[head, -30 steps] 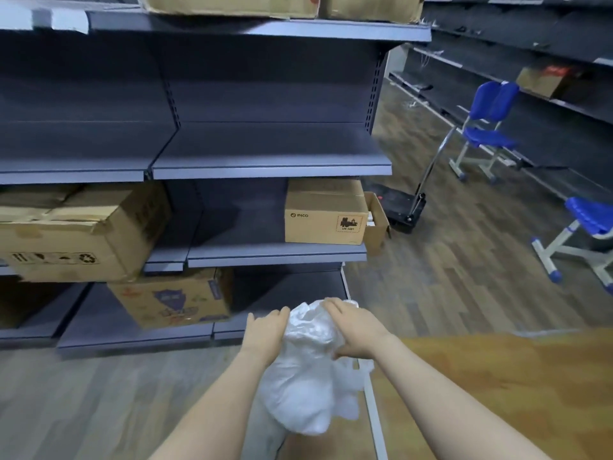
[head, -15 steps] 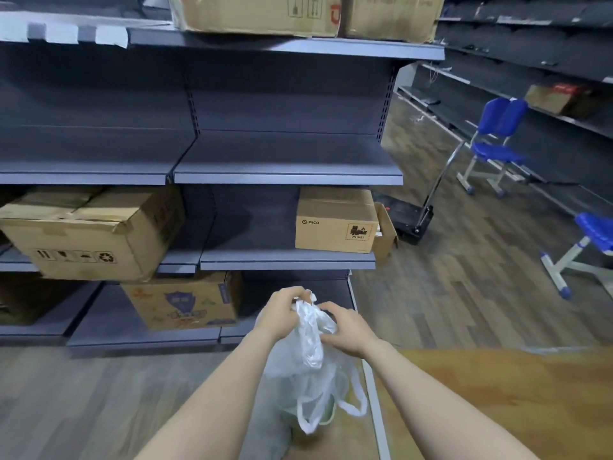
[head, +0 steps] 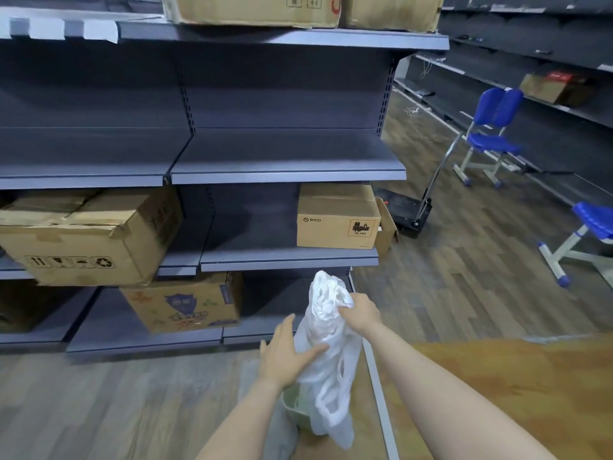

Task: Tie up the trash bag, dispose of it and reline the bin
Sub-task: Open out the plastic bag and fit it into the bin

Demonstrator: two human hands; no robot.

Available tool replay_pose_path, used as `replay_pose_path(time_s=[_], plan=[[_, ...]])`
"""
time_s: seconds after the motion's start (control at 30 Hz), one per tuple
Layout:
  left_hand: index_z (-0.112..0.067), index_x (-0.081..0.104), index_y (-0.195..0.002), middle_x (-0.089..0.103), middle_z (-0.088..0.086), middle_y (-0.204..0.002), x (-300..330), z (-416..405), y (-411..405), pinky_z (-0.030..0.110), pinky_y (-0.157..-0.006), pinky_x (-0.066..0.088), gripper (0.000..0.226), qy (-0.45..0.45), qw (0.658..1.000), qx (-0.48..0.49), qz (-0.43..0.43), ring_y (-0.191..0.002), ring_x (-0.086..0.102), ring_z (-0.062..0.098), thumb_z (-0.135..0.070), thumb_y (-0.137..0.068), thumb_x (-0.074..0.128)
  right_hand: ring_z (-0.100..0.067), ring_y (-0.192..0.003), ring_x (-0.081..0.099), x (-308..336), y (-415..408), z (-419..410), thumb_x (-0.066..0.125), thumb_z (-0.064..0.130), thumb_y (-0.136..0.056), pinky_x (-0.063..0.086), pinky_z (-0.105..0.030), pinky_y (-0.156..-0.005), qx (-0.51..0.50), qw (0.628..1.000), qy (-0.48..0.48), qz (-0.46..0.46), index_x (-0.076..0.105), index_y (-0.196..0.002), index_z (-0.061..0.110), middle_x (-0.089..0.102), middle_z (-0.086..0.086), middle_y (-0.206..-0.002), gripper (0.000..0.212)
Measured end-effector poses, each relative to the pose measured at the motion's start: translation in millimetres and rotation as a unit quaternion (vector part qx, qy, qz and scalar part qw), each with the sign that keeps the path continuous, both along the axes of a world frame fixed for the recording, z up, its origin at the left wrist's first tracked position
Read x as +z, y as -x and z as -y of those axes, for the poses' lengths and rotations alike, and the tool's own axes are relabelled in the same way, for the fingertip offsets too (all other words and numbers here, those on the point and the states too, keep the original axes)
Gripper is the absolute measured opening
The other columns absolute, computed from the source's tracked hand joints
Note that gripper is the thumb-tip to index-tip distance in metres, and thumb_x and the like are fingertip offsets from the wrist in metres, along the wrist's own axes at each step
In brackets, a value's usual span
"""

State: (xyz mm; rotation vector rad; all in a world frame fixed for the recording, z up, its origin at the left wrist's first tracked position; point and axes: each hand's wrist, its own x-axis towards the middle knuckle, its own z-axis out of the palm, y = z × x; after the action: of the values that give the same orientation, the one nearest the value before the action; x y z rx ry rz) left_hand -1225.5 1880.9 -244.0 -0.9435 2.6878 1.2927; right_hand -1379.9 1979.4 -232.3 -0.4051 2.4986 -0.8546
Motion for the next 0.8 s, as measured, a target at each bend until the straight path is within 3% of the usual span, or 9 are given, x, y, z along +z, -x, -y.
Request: replay_pose_path(time_s=[0.07,0.2,0.27,0.33,0.4,0.5,0.6,0.67,0.8], plan=[[-0.024,0.033,-0.139,0.048,-0.008,-0.135,-2.4,1.7,2.3,0.038,-0.106,0.034,0.081,-0.001,0.999,-0.034,0.032,-0.125,0.048,0.021,-0.055,-0.073,0.070,-0.023,-0.067,0.043,0.7,0.1,4.3,0.050,0.014,-0.087,0.031,-0.029,-0.060,-0.021,0.999,0.042,0.027,0.036,-0.059,0.017,0.046,-0.001,-0.065,0.031],[-0.018,0.044,-0.096,0.064,0.008,-0.103,-6.8,12.4,12.0,0.036,-0.080,0.049,0.015,0.062,0.997,-0.033,0.033,-0.097,0.060,0.031,-0.015,-0.085,0.055,-0.015,-0.059,0.040,2.3,-2.9,7.6,0.067,0.013,-0.082,0.031,-0.027,-0.057,-0.022,0.991,0.115,0.064,0.038,-0.060,0.016,0.042,0.002,-0.061,0.037],[-0.017,0.048,-0.090,0.066,0.009,-0.100,-8.4,24.9,13.5,0.033,-0.073,0.047,0.009,0.079,0.996,-0.021,0.033,-0.092,0.061,0.029,-0.009,-0.086,0.051,-0.018,-0.072,0.052,2.4,-1.3,1.7,0.078,0.013,-0.074,0.042,-0.029,-0.066,-0.011,0.988,0.131,0.080,0.051,-0.075,0.013,0.055,0.000,-0.075,0.027],[-0.017,0.050,-0.081,0.067,0.009,-0.095,-8.6,39.4,12.6,0.033,-0.070,0.046,0.011,0.098,0.995,-0.016,0.030,-0.090,0.062,0.030,-0.007,-0.086,0.050,-0.020,-0.086,0.058,3.4,2.2,-7.9,0.083,0.009,-0.067,0.049,-0.032,-0.074,0.019,0.987,0.119,0.110,0.057,-0.099,0.010,0.060,-0.002,-0.093,0.040],[-0.016,0.050,-0.076,0.067,0.011,-0.091,-8.1,56.4,10.9,0.033,-0.067,0.046,0.015,0.129,0.991,-0.010,0.036,-0.088,0.063,0.033,-0.004,-0.085,0.047,-0.023,-0.100,0.059,5.4,8.2,-19.4,0.081,0.006,-0.066,0.052,-0.034,-0.077,0.059,0.992,0.051,0.099,0.056,-0.115,0.010,0.060,-0.003,-0.107,0.055],[-0.010,0.060,-0.084,0.068,0.011,-0.092,0.6,89.0,2.6,0.033,-0.072,0.048,0.018,0.198,0.975,0.038,0.094,-0.089,0.065,0.033,0.000,-0.087,0.045,-0.027,-0.110,0.058,9.4,20.2,-42.0,0.064,0.002,-0.077,0.041,-0.026,-0.073,0.129,0.978,-0.160,-0.036,0.058,-0.108,0.011,0.061,-0.008,-0.116,0.033],[-0.005,0.061,-0.094,0.067,0.014,-0.099,11.3,126.7,-15.8,0.037,-0.078,0.050,0.017,0.238,0.954,0.119,0.140,-0.092,0.064,0.034,0.001,-0.088,0.047,-0.032,-0.114,0.057,11.8,31.8,-78.8,0.045,0.000,-0.087,0.045,-0.032,-0.083,0.076,0.942,-0.303,-0.121,0.058,-0.111,0.008,0.060,-0.013,-0.121,0.028],[-0.004,0.058,-0.096,0.065,0.015,-0.102,20.4,145.2,-26.1,0.038,-0.080,0.048,0.017,0.251,0.942,0.153,0.160,-0.094,0.063,0.035,0.003,-0.087,0.046,-0.030,-0.117,0.055,14.1,37.6,-105.2,0.041,0.000,-0.090,0.045,-0.033,-0.089,0.026,0.923,-0.358,-0.140,0.054,-0.117,0.007,0.057,-0.012,-0.124,0.031],[0.000,0.056,-0.102,0.062,0.020,-0.108,36.0,158.7,-30.1,0.039,-0.086,0.045,0.020,0.259,0.931,0.185,0.181,-0.102,0.059,0.038,0.006,-0.089,0.043,-0.026,-0.112,0.058,15.2,41.5,-127.7,0.042,0.003,-0.091,0.045,-0.030,-0.079,-0.016,0.903,-0.404,-0.142,0.054,-0.114,0.011,0.059,-0.008,-0.120,0.028]])
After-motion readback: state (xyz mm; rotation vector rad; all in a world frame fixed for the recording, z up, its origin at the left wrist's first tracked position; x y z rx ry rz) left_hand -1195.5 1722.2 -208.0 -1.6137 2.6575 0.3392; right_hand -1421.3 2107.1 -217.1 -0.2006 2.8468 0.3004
